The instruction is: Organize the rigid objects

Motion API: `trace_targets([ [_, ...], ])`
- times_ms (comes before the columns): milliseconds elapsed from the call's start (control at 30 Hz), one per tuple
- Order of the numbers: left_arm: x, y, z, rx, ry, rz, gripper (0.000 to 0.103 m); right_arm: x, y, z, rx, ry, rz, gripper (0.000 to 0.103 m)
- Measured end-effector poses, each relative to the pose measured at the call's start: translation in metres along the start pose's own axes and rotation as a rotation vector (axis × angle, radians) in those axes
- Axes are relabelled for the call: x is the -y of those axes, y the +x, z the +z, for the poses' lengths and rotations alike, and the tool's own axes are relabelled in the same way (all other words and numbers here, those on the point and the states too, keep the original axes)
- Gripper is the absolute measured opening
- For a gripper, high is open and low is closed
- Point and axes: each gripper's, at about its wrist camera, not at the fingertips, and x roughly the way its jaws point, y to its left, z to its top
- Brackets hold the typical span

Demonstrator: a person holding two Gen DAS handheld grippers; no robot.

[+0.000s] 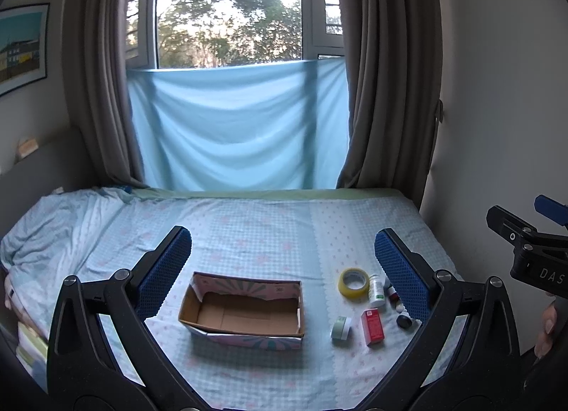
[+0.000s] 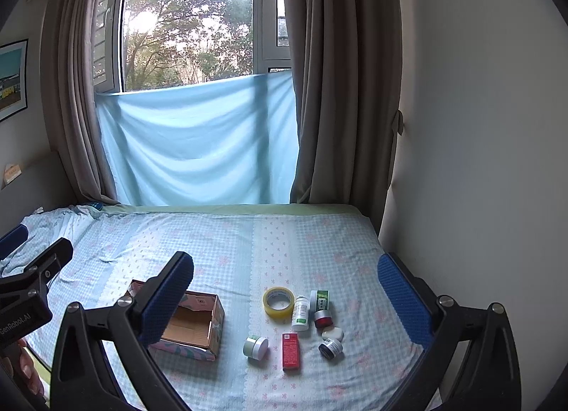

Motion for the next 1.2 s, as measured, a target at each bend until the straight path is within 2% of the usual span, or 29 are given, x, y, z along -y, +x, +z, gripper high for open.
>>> trace_targets([
  [933,0.001,0.006,0.003,-0.011,-0.006,0.002,0.102,0.003,0.003,-0.002,-0.004,-0.001,-0.001,0.103],
  [1067,0.005,0.016,0.007,-0.037,-0.003,-0.004,0.102,0.003,0.004,0.0,-0.007,0.001,-0.001,0.103],
  [1200,0.02,0.038,0.008,-0.092,-0.01,-0.041,0.102,0.013,0.011,0.007,-0.039,0.009,-0.017,0.103],
])
